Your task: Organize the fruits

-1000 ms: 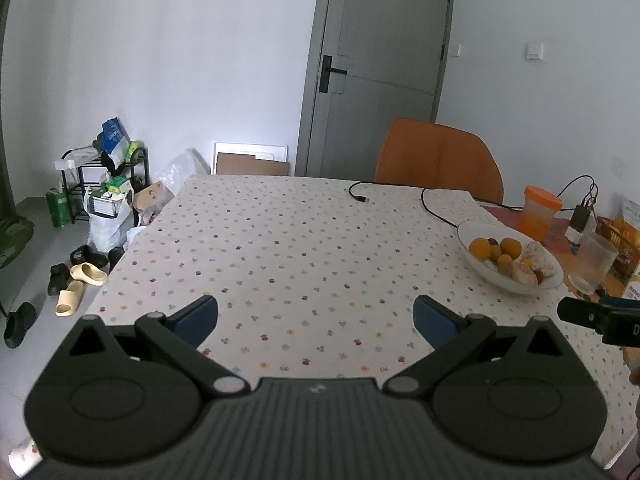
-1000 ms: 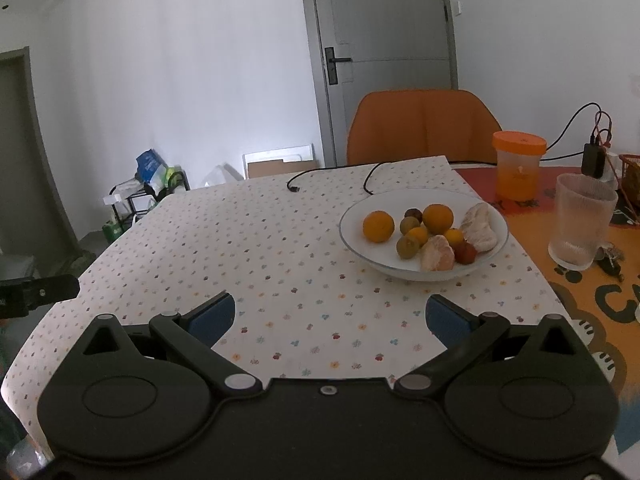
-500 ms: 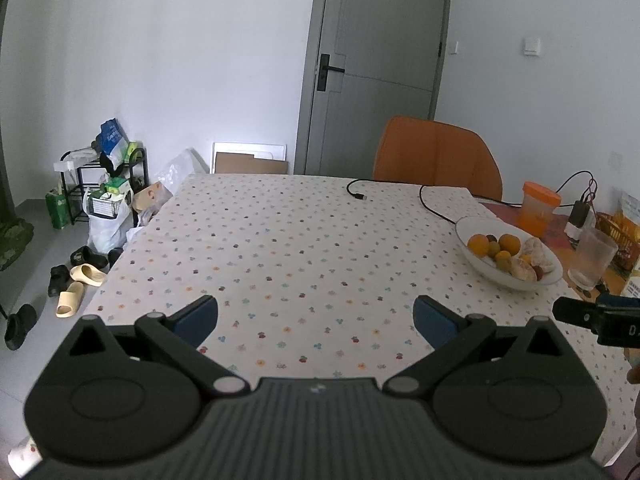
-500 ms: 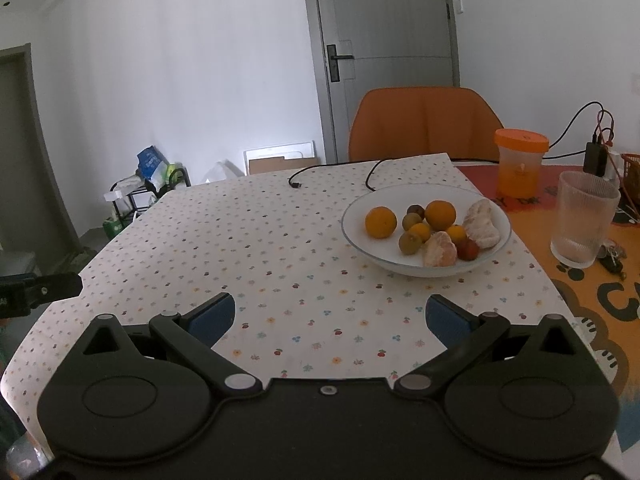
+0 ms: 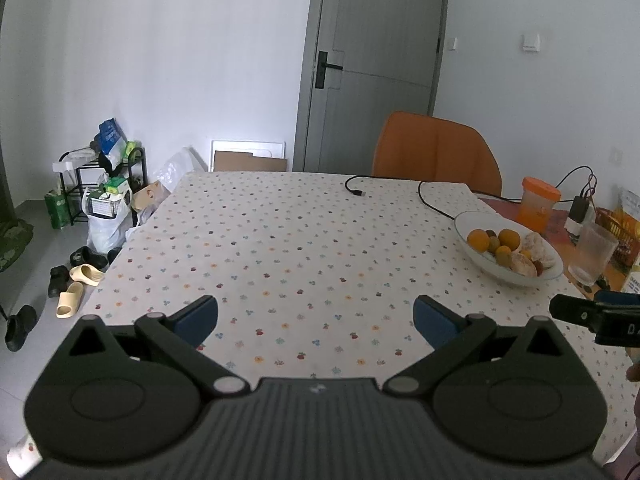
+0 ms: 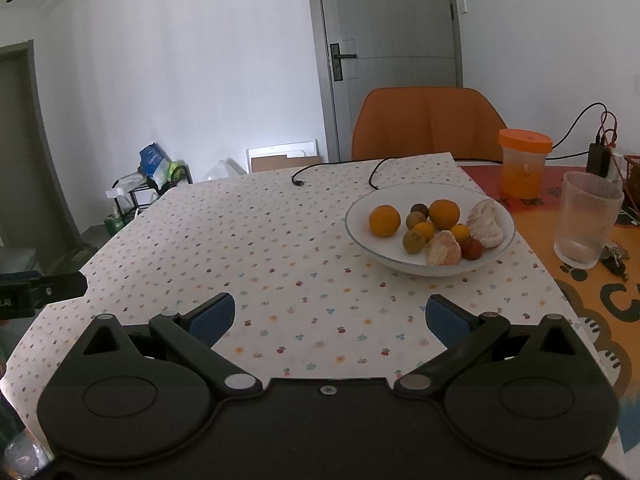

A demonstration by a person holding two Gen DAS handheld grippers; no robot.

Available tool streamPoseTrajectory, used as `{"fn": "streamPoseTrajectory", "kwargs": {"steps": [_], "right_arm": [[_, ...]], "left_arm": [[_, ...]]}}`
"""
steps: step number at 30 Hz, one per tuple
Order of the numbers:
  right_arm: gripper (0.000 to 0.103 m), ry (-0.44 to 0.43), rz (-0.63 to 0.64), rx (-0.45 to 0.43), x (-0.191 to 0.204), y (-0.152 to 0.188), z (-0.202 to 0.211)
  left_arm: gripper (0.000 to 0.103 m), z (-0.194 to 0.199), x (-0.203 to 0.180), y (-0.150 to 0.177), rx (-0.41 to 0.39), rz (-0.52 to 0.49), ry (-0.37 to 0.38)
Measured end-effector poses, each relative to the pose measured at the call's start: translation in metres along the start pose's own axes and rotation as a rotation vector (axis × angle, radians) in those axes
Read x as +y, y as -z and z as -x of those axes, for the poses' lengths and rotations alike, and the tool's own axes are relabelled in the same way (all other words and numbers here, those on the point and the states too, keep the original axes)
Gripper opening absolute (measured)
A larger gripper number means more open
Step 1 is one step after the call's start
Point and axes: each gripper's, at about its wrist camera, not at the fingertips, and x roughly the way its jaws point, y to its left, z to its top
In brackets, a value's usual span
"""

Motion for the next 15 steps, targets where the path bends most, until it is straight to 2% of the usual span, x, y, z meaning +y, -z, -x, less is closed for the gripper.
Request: {"fn": "streamPoseTrajectory", "kwargs": {"steps": [15], "right_arm": [[0.103, -0.001, 0.001, 0.005, -0.0004, 0.0003, -0.0018]], "left_arm": [[0.103, -0.0002, -0.0003, -0.0003, 0.000, 0.002, 0.003]]}}
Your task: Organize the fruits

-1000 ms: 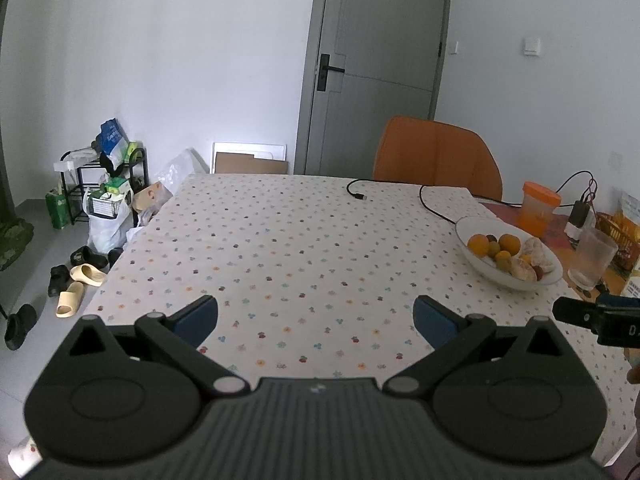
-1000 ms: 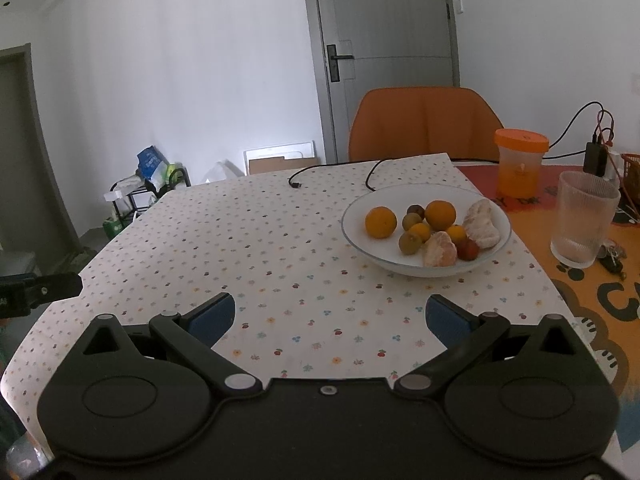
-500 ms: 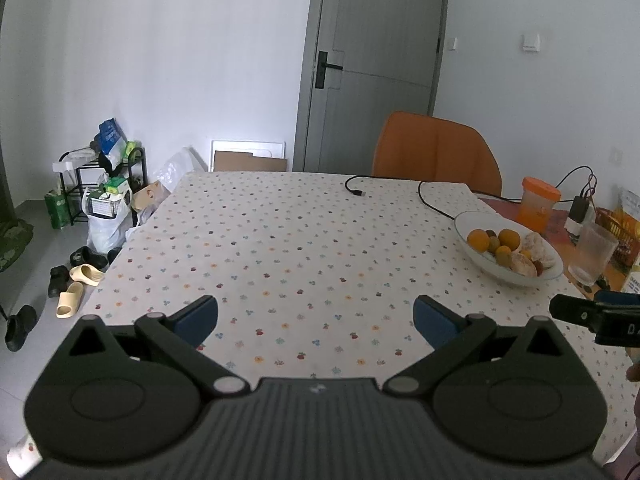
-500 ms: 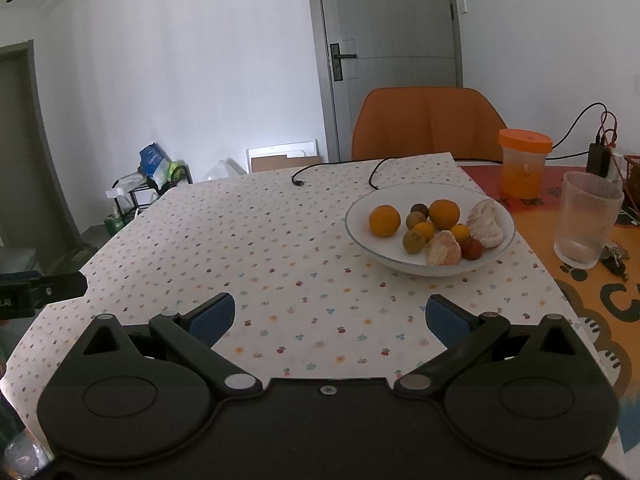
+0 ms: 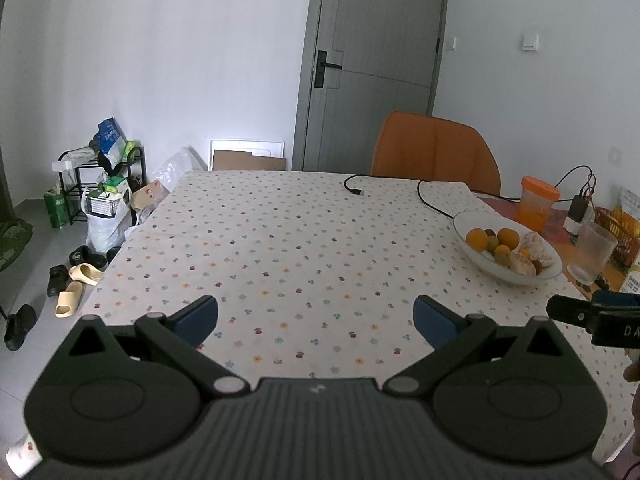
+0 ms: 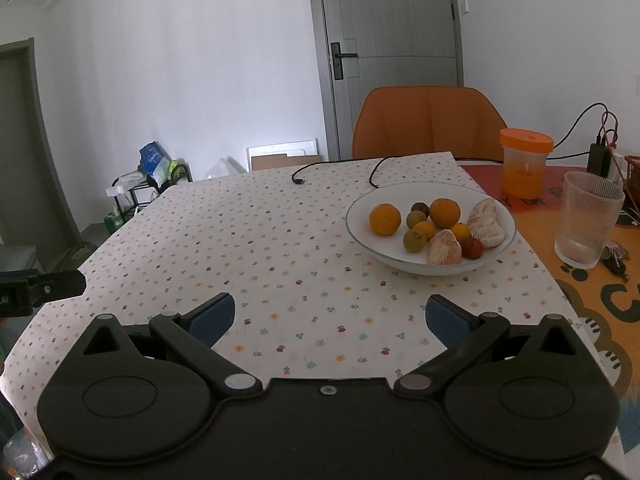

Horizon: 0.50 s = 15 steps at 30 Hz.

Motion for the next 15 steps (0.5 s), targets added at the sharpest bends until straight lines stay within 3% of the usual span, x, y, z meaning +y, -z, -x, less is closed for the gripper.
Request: {"fn": "streamPoseTrajectory", "kwargs": {"steps": [15], "right_arm": [[0.103, 0.001, 0.005, 0.003, 0.0009, 0.0012, -0.0012]], "left_arm": [[0.103, -0.0010, 0.0011, 0.0017, 0.005, 0.000, -0.001]]}}
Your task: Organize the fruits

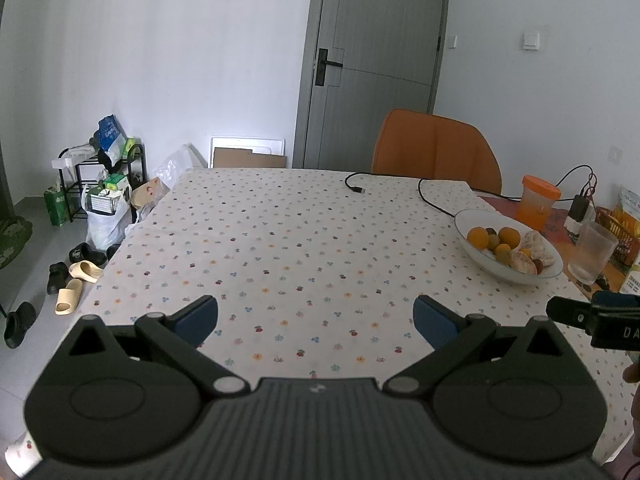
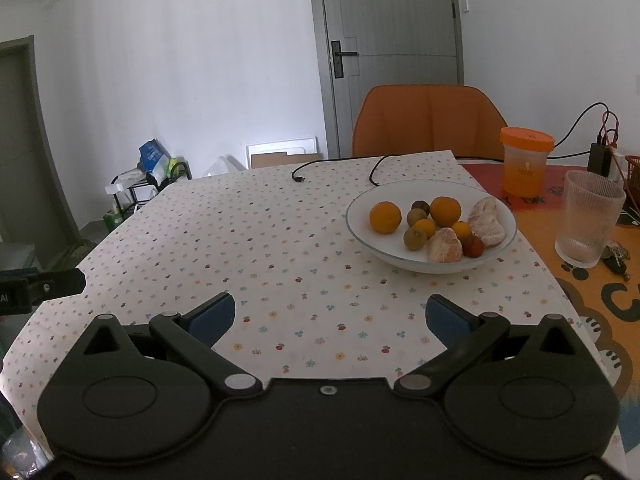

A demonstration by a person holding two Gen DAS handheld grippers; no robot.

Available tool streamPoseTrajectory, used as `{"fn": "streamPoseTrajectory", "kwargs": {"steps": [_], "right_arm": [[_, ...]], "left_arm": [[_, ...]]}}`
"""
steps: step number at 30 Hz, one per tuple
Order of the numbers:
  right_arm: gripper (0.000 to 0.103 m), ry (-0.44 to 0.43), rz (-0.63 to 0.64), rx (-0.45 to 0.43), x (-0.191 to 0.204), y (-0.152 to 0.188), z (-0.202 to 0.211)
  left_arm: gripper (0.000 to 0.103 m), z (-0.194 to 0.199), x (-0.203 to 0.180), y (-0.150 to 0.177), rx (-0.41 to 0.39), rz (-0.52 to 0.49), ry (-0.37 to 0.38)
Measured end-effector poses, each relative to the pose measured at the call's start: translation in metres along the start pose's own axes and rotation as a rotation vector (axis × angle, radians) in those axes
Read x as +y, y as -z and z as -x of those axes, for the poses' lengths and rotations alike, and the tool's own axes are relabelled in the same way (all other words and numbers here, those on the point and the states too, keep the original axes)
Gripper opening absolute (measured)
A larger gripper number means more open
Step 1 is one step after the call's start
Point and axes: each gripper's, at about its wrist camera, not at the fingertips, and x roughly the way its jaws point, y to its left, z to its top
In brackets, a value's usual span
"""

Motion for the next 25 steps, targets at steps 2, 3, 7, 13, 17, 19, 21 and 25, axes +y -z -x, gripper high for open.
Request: {"fn": "streamPoseTrajectory", "kwargs": {"steps": [2, 3, 7, 13, 17, 19, 21, 25], "right_arm": [[0.103, -0.001, 0.001, 0.001, -0.0003, 0.0002, -0.0005], [0.103, -0.001, 0.002, 0.001, 0.0000, 0.0006, -0.0008], [0.103, -0.003, -0.001, 0.005, 0.0001, 0.0009, -0.0013], [0.103, -0.005, 0.008, 0.003, 0.0017, 0.0011, -0.0010], [0.103, -0.004, 0.007, 0.004, 0.0013, 0.0010, -0.0013], [0.103, -0.004, 0.008, 0.004, 0.0017, 0.0006, -0.0014], [0.103, -0.004, 0.009, 0.004, 0.0014, 0.0006, -0.0015], [0.103, -0.002, 0.009, 0.006, 0.0024, 0.0010, -0.0016]], "left_arm": [[0.103, -0.0001, 0.0001, -0.0001, 0.000, 0.000, 0.000], [0.103, -0.0002, 0.0001, -0.0001, 0.000, 0.000, 0.000], [0.103, -0.0001, 0.0002, -0.0001, 0.000, 0.001, 0.000], [0.103, -0.0007, 0.0009, 0.0005, -0.001, 0.002, -0.001], [0.103, -0.0009, 0.0011, 0.0009, 0.001, 0.001, -0.001], [0.103, -0.0013, 0.0020, 0.0019, 0.002, 0.003, -0.001], [0.103, -0.0013, 0.0021, 0.0019, 0.002, 0.002, -0.002], [0.103, -0.0014, 0.0022, 0.0019, 0.002, 0.001, 0.000]]}}
